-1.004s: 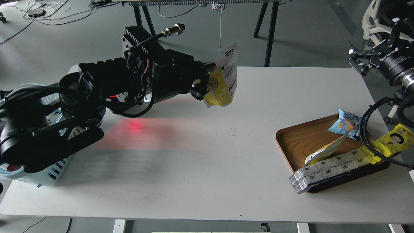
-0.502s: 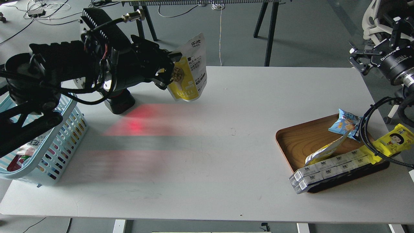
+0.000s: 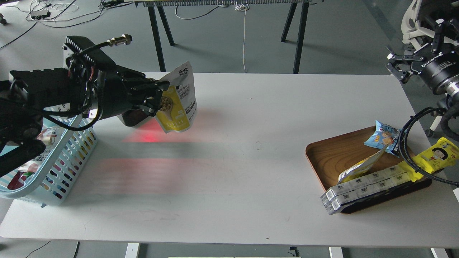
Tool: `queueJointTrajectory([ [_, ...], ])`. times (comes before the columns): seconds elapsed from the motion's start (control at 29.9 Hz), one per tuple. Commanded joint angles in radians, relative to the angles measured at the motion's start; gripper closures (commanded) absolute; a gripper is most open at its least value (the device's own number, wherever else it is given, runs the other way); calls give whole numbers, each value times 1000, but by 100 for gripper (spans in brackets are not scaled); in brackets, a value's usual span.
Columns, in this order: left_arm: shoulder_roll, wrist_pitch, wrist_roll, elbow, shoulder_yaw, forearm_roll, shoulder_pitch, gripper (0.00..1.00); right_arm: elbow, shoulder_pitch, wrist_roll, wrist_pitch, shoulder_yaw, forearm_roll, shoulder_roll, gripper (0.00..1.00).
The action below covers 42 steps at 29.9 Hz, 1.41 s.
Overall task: Scan snack and place in basket
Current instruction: 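Pass the held packet over the scanner's red light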
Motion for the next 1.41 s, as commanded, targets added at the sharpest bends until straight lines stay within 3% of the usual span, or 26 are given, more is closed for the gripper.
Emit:
queueJointTrajectory([
  [0.0,17,0,0,0,0,-1,18,100,0,0,0,0,-1,0,0,2],
  [0.87,16,0,2,0,-1,-3,28,100,0,0,0,0,-1,0,0,2],
  [1.07,98,0,-18,0,-53,-13,22,100,0,1,0,0,-1,0,0,2],
  [1.24,218,0,-88,0,-200,-99,18,100,0,2,0,0,-1,-1,2,2],
  [1.37,342,0,-217,0,-287,-110,16,100,0,8,0,0,-3,-1,3,2],
])
